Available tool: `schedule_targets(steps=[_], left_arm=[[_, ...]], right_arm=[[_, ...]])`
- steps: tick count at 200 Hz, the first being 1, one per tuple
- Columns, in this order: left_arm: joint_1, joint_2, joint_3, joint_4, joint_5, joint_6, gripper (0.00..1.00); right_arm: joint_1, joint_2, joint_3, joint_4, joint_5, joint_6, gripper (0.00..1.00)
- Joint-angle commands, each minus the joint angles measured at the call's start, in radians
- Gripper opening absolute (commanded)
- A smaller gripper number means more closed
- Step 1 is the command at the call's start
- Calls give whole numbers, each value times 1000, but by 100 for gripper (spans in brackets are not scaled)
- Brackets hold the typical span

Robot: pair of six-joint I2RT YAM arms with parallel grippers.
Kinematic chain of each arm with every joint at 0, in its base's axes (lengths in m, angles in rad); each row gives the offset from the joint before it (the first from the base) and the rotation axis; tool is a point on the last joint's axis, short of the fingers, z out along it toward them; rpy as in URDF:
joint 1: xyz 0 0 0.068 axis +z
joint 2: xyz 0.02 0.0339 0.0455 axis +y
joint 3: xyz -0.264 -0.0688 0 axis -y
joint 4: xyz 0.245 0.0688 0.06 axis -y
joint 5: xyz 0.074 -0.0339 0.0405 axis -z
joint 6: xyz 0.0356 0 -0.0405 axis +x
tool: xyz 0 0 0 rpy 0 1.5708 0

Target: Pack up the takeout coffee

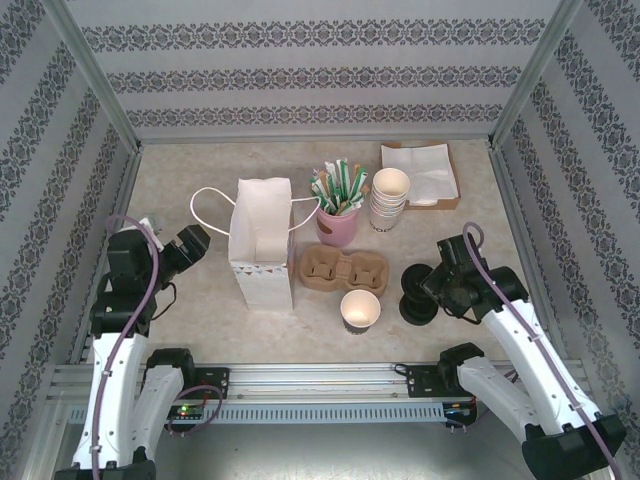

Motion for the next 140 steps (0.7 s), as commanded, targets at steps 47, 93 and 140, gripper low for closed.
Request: schedule_targets(steps=[47, 93, 140], left_arm=[[-10, -39, 67, -92, -26, 71, 89], [-10, -55, 65, -106, 22, 67, 89], [-9, -52, 55, -113, 23, 64, 89]], right_arm=[[181, 94, 260, -171, -2, -386, 0], [557, 292, 366, -177, -7, -323, 0], [679, 411, 430, -198, 12, -284, 0]])
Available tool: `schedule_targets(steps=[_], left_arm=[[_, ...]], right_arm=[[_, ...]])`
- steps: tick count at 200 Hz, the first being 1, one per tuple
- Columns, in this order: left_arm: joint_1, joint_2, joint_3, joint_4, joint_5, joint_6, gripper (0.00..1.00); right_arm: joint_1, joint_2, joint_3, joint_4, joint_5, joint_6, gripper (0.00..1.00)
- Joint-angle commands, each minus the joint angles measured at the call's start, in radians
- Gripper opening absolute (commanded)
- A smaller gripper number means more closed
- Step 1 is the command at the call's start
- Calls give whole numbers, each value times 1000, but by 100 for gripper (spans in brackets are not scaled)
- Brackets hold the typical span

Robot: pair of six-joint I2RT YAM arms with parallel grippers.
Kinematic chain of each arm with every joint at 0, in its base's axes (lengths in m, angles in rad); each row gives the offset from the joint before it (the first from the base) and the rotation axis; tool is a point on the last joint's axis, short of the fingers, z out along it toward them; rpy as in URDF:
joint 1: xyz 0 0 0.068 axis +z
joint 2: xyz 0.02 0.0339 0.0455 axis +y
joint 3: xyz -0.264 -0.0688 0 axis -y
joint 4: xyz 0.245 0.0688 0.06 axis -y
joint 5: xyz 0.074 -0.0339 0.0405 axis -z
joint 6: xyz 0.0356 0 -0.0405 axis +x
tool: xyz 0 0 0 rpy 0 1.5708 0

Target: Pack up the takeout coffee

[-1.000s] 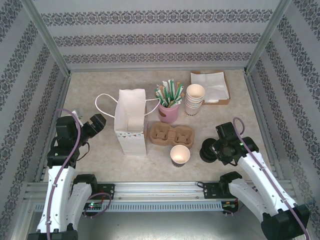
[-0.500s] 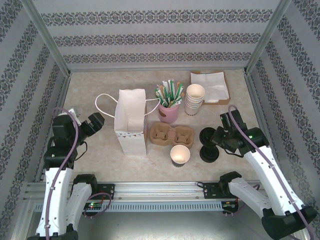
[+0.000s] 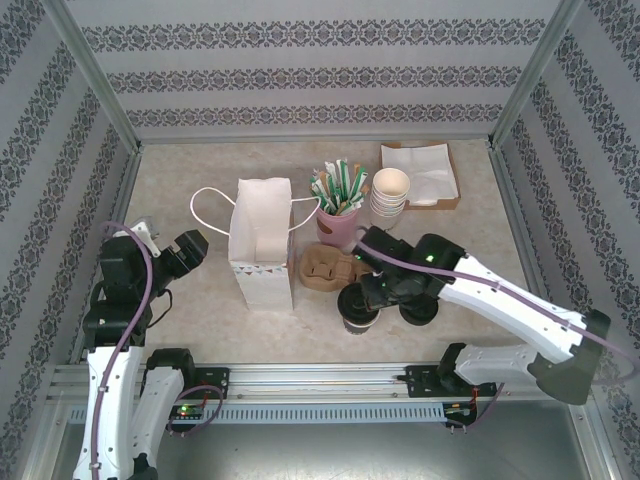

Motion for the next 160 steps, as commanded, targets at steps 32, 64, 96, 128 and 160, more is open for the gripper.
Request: schedule_targets(steps=[32, 64, 96, 128, 160], left_arm=[[-9, -2, 9, -18, 11, 16, 89], [-10, -1, 5, -12, 12, 11, 89], [-9, 1, 1, -11, 11, 10, 89], [-9, 2, 0, -10, 13, 9, 89], [-10, 4, -4, -6, 15, 4, 89]], right_arm=[[14, 9, 3, -43, 46, 77, 0], [18, 23, -26, -13, 54, 90, 0], [23, 54, -33, -12, 59, 96, 0], [24, 64, -40, -2, 58, 98, 0], [29, 80, -53, 3, 51, 101, 0]])
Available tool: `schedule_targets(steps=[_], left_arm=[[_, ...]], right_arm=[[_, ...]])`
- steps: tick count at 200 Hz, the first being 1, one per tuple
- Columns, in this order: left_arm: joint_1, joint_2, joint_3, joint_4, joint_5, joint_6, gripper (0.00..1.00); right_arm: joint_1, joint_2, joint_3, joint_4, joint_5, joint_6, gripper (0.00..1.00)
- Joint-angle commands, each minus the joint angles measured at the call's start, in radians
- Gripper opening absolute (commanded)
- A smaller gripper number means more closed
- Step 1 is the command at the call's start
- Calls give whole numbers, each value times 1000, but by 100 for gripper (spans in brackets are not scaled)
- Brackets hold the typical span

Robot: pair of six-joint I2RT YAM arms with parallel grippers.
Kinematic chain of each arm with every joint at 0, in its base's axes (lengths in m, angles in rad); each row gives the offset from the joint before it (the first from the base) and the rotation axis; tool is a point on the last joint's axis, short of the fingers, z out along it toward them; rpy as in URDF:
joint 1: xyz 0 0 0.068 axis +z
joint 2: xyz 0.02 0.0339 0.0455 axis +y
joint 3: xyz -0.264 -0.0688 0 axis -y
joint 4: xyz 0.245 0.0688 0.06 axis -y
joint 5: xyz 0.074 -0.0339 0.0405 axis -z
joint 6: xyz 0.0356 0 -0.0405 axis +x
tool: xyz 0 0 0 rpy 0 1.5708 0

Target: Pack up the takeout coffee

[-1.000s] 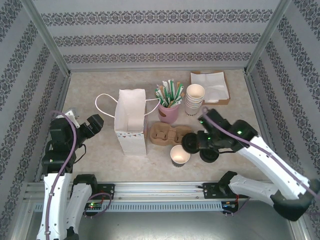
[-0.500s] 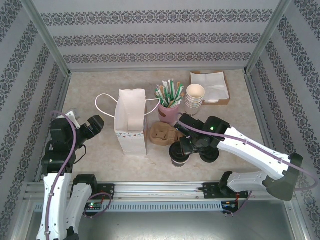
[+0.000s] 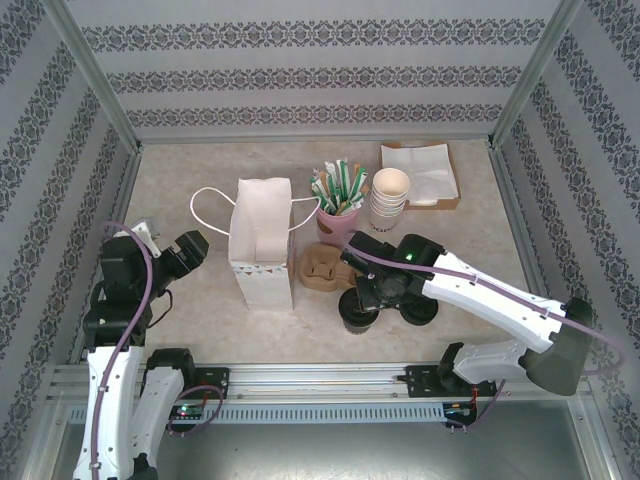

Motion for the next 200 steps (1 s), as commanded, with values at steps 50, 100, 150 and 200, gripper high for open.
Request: schedule_targets(steps=[50, 100, 150, 200], left_arm=[[-8, 3, -7, -1, 15, 1, 89], [-9, 2, -11, 2, 15, -1, 89], [-9, 3, -10, 3, 14, -3, 89], [-9, 1, -11, 2, 12, -8, 89]], right_arm=[[17, 20, -34, 6, 33, 25, 0], [16, 20, -57, 19, 45, 27, 0], [16, 29, -78, 36, 45, 32, 0], [16, 27, -81, 41, 55, 41, 0]])
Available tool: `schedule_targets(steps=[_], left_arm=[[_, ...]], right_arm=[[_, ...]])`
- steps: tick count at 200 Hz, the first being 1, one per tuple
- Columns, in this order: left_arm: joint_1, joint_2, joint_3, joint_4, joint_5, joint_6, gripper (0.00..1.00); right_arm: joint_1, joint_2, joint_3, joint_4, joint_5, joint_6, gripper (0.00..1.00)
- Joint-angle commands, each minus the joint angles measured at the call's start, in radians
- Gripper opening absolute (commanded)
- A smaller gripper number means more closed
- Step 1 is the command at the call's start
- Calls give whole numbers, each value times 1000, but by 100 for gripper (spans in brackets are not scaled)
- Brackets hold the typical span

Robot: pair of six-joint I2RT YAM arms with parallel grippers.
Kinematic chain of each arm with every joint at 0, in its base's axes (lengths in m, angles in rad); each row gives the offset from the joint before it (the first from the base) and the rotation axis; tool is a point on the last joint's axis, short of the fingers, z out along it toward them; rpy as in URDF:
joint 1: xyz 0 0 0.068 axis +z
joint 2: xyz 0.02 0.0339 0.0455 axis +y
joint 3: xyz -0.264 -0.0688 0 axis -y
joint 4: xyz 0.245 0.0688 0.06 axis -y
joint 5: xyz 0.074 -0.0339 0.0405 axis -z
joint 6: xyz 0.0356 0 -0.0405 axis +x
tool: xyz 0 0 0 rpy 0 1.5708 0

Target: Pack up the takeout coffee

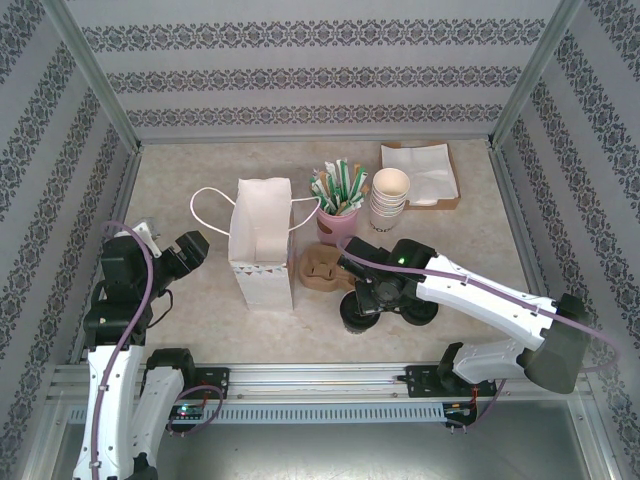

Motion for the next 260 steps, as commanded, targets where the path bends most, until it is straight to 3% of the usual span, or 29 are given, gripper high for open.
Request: schedule_targets(steps=[1, 190, 260], left_arm=[[-9, -2, -6, 3, 13, -7, 89], [-9, -2, -12, 20, 23, -21, 88], [-9, -1, -18, 19, 17, -17, 88]], right_arm=[[12, 11, -18, 2, 30, 22, 0], [12, -61, -42, 57, 73, 81, 0], [13, -3, -76, 46, 63, 79, 1]])
